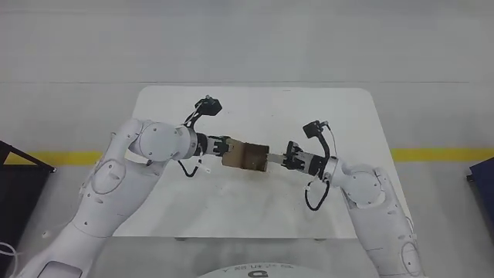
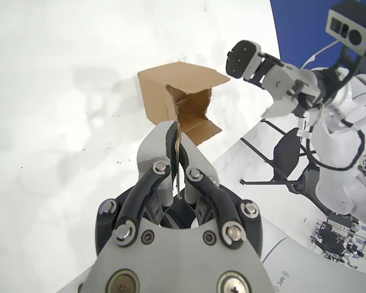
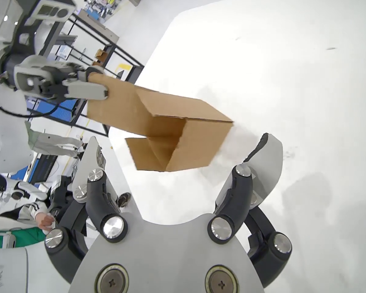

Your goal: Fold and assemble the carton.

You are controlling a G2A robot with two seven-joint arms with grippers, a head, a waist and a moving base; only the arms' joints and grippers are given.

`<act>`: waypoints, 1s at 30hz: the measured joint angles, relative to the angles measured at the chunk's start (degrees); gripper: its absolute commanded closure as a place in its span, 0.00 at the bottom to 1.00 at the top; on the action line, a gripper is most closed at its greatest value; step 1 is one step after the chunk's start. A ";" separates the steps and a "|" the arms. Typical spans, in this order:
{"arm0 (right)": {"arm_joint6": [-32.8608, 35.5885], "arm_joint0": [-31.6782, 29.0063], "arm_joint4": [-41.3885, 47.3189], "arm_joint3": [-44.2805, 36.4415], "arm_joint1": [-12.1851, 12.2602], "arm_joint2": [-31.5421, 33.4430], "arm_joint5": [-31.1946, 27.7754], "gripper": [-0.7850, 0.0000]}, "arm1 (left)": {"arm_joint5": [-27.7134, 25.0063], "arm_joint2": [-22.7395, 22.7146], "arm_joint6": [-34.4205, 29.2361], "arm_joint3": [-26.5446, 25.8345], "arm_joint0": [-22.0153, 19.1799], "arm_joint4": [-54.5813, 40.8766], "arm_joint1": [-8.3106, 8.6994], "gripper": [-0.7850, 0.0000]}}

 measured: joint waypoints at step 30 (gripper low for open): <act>9.69 7.66 -37.51 -10.88 0.16 -20.40 37.27 1.00 | -7.35 3.63 4.03 9.93 -2.59 -13.37 -1.30 1.00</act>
